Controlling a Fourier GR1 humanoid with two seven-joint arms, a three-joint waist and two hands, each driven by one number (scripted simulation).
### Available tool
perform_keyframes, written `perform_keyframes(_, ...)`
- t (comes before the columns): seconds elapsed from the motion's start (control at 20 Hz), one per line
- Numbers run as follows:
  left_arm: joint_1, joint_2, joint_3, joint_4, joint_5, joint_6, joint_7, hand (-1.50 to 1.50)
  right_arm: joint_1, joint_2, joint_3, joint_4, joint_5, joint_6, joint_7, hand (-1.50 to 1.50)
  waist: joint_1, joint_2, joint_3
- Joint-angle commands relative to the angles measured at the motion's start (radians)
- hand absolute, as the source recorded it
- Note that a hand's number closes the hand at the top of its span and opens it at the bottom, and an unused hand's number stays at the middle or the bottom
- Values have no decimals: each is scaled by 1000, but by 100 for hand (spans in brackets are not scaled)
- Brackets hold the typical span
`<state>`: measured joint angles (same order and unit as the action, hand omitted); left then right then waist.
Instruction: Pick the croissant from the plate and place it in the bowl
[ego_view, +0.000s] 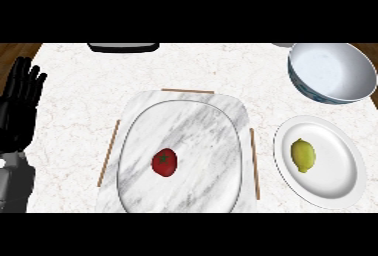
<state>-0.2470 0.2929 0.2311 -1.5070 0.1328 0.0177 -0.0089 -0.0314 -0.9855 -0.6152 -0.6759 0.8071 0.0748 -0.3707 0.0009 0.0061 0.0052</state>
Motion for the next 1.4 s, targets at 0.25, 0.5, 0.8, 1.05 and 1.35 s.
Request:
perform_keyframes(0.25,-21,24,15,-4,17,-18,36,0,-150,-161,-102,117,-111,27,-204,150,12,-4,-3)
perform_keyframes(0.5,27,2,1,-37,2,-9,21,0,-189,-213,-162,52,-231,201,-258,150,5,-9,-6)
perform_keyframes(0.8,-25,-6,-3,9,-15,7,5,0,-382,-188,-102,-41,-306,382,-88,150,12,-6,-7)
perform_keyframes(1.05,-16,5,15,62,-12,-18,-44,0,-516,-143,-21,-148,-335,452,101,150,8,-6,-7)
perform_keyframes(1.35,-41,-34,-39,-28,-49,39,35,0,-689,10,133,-180,-295,404,265,150,22,-4,-6)
